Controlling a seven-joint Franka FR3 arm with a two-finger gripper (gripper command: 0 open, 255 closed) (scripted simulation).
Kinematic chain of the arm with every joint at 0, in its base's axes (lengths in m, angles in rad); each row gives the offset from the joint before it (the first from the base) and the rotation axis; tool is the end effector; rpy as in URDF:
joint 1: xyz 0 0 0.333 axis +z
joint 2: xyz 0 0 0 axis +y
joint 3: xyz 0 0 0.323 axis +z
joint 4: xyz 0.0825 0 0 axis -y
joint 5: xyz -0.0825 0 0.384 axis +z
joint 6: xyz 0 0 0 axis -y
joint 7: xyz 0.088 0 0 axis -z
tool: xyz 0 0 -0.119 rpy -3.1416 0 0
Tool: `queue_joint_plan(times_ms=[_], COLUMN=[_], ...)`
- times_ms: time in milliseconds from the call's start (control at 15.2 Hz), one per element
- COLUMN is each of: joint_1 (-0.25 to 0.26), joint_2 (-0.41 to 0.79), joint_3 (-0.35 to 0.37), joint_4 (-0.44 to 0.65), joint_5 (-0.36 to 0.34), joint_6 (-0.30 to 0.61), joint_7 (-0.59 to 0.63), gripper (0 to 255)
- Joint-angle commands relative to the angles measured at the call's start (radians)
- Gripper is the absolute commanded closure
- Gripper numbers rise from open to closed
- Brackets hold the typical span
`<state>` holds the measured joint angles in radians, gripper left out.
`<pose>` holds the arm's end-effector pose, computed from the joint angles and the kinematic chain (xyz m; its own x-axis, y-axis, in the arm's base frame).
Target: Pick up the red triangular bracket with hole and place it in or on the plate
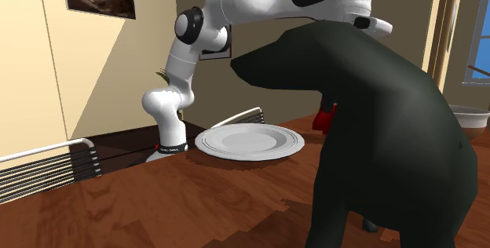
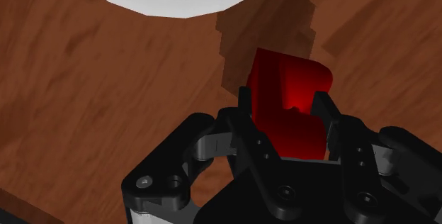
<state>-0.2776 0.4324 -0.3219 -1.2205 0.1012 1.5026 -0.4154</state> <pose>0.5801 -0.3280 0.5220 0.9782 -0.1609 -0.1315 -0.1653 -0.9860 -0.0231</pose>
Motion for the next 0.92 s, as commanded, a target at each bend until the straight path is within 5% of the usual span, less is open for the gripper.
queue_joint_plan(times_ms=[0, 726, 858], joint_1=[-0.004, -0.047, -0.037], joint_2=[0.007, 0.095, -0.006], joint_3=[0.000, 0.002, -0.012], joint_4=[0.039, 0.331, 0.176], joint_5=[0.002, 0.027, 0.000], joint_6=[-0.032, -0.236, -0.181], joint_7=[0.000, -0.003, -0.031], gripper=[255, 255, 255])
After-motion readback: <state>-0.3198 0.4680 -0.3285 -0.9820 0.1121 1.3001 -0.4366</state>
